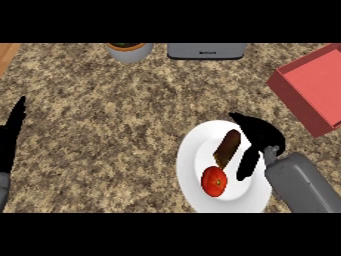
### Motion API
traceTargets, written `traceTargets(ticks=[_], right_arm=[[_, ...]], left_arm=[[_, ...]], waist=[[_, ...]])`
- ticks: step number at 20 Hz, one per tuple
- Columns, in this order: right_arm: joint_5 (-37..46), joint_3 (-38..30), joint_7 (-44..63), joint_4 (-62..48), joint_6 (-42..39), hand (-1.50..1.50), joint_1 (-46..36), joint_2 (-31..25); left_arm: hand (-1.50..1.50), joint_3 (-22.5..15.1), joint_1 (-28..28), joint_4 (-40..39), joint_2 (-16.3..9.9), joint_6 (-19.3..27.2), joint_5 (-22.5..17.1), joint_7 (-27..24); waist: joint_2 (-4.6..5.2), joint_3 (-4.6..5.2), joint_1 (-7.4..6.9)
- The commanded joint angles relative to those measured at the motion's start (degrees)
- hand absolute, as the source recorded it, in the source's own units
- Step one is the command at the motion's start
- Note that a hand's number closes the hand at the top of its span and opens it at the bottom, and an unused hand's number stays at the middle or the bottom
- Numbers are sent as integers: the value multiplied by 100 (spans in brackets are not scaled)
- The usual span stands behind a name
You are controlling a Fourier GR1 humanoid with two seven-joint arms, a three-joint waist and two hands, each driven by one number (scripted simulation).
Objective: Pick the sweet potato from the plate and place it in the cardboard box
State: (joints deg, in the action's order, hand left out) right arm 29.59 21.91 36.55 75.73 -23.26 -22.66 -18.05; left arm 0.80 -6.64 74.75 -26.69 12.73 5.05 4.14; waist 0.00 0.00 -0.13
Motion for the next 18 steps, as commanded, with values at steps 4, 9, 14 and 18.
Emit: traceTargets(ticks=[4, 9, 14, 18], right_arm=[[265, -227, -475, 55, -197, -150, 90, 348], [525, -196, -51, 192, -338, -150, 1, 842], [767, -189, 263, -124, -535, -150, 84, 881], [1174, -68, 261, -918, -54, -150, -95, 1387]], left_arm=[[0, 265, 308, 456, 71, -207, 198, 198], [0, 566, -151, -249, 141, -485, 171, -167], [0, 454, 50, 250, 273, -298, 462, 119], [0, 434, -137, 77, 435, -299, 551, 72]], waist=[[-3, -1, -9], [2, 1, 7], [2, 0, -4], [9, -1, -16]])
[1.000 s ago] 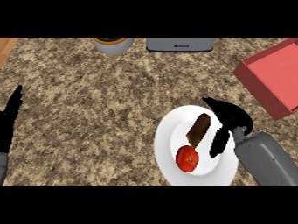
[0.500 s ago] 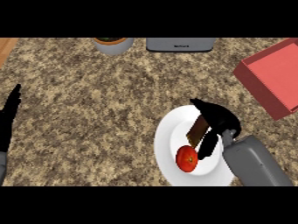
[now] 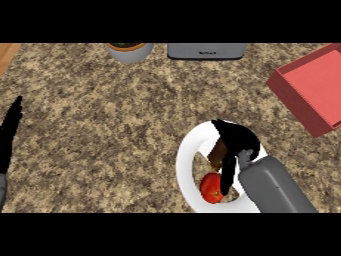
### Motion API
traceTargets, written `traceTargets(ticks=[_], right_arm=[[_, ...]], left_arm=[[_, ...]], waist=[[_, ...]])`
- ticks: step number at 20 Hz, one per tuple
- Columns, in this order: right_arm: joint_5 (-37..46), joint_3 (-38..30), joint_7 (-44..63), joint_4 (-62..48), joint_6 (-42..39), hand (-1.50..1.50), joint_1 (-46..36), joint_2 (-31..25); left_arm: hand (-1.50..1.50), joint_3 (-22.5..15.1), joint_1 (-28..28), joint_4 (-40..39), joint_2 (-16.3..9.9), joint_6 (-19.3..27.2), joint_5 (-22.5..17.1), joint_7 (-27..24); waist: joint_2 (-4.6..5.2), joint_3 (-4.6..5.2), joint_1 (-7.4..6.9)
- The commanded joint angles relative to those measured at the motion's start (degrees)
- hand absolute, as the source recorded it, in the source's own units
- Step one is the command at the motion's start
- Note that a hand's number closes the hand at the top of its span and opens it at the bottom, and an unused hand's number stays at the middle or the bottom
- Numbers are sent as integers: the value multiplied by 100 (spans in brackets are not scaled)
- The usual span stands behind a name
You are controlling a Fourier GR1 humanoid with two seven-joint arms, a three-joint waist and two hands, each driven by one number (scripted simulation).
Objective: Pick the sweet potato from the plate and place it in the cardboard box
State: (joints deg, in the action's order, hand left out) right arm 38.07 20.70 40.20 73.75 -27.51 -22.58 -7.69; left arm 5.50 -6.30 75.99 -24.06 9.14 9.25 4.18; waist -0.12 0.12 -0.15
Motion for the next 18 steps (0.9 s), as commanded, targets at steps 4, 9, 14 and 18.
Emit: traceTargets(ticks=[4, 9, 14, 18], right_arm=[[539, -338, -351, -1465, 580, 150, -586, 368], [1386, 105, -917, -1093, 1460, 150, -258, -45], [1637, -201, -1282, -1393, 1439, 150, -743, -464], [750, -1445, -3270, -895, 1883, 150, 251, -2708]], left_arm=[[0, 117, -22, -4, 151, -106, 98, -12], [0, 214, 64, 312, 3, -222, 80, 161], [0, 206, -452, -427, 209, -83, 273, -54], [0, 379, 207, -163, 154, -72, 105, -218]], waist=[[22, -14, -39], [14, -15, -35], [29, -12, 9], [9, -38, 352]])
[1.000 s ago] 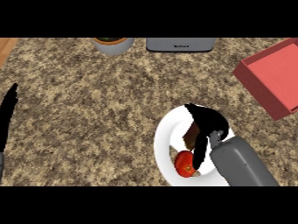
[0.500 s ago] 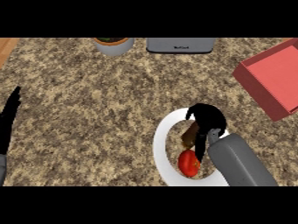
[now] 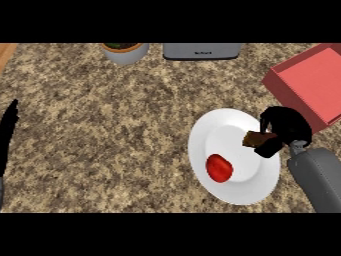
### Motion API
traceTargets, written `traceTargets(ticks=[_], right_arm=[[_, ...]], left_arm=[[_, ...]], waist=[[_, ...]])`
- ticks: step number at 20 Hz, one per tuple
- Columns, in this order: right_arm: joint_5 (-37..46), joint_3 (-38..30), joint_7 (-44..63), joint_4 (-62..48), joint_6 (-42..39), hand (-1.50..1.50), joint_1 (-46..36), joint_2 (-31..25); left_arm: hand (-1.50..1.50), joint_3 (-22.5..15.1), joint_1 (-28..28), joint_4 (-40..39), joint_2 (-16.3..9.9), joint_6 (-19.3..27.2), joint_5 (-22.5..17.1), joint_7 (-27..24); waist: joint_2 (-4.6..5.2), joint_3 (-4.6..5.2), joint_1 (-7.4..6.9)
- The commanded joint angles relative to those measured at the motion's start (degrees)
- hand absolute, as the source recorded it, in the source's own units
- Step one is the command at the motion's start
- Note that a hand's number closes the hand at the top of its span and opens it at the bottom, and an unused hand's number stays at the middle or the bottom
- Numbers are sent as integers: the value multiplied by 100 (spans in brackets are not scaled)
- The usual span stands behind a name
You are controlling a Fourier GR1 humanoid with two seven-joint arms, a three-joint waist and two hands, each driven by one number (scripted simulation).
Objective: Pick the sweet potato from the plate and place it in the cardboard box
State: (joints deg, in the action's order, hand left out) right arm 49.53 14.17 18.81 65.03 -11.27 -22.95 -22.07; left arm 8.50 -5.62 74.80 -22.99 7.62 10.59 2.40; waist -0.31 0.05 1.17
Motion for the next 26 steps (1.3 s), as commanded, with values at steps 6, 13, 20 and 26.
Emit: traceTargets(ticks=[6, 13, 20, 26], right_arm=[[-1041, -2236, -2853, -830, 784, 150, 673, -2884], [-1793, -3527, -5106, -2128, 1753, 150, 715, -3511], [-1976, -3756, -6534, -3483, 1344, 150, -274, -4023], [-2074, -3697, -6601, -4178, 390, 150, -1324, -4131]], left_arm=[[0, 231, 249, 23, -54, 70, -105, -27], [0, 7, 204, 185, 117, 82, -4, -26], [0, -231, -255, 319, 73, -137, 92, 309], [0, 47, -432, -79, -95, -321, -95, 77]], waist=[[51, -67, 299], [76, -72, -9], [126, -44, -384], [132, -24, -416]])
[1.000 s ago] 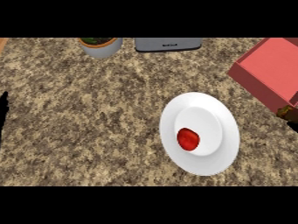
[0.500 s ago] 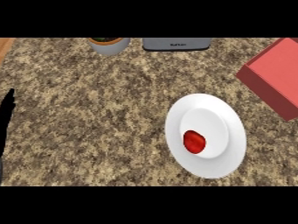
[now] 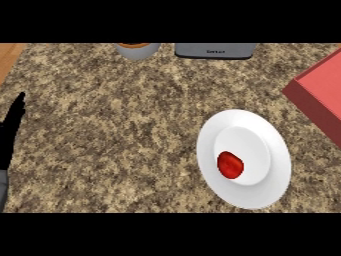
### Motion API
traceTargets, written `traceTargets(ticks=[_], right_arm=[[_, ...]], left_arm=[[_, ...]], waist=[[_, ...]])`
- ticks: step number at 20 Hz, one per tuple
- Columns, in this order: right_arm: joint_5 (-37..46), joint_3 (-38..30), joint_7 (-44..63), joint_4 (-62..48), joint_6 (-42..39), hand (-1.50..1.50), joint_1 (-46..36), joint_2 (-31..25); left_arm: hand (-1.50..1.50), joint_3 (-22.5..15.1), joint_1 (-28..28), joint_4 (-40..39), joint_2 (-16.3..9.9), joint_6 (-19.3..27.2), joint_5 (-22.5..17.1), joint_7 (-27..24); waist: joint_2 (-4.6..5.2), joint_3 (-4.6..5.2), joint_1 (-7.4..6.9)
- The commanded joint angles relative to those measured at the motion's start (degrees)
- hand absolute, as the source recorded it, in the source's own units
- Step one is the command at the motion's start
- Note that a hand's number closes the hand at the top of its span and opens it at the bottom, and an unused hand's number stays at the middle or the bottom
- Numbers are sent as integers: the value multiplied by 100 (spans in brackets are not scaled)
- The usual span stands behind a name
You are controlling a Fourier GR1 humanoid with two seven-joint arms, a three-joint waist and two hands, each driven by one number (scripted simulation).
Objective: Pick the sweet potato from the plate and place it in the cardboard box
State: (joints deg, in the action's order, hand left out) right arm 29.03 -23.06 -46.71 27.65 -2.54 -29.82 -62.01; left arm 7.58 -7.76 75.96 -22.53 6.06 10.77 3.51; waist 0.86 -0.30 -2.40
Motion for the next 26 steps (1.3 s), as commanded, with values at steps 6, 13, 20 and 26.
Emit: traceTargets(ticks=[6, 13, 20, 26], right_arm=[[152, 168, 567, -962, -406, 150, -1624, 362], [305, 292, 1366, -1414, -650, 150, -2506, 700], [490, 368, 1761, -1710, -105, 150, -2855, 1156], [650, 434, 2211, -1935, 638, 150, -2869, 1594]], left_arm=[[0, -183, -244, 66, 169, -34, 90, 107], [0, 53, -345, -62, -108, -280, -63, 47], [0, -290, -385, 66, 237, -50, 218, 145], [0, -243, -383, -39, 312, 66, 245, 66]], waist=[[33, 4, -152], [74, 5, -238], [140, -8, -345], [171, -7, -373]])
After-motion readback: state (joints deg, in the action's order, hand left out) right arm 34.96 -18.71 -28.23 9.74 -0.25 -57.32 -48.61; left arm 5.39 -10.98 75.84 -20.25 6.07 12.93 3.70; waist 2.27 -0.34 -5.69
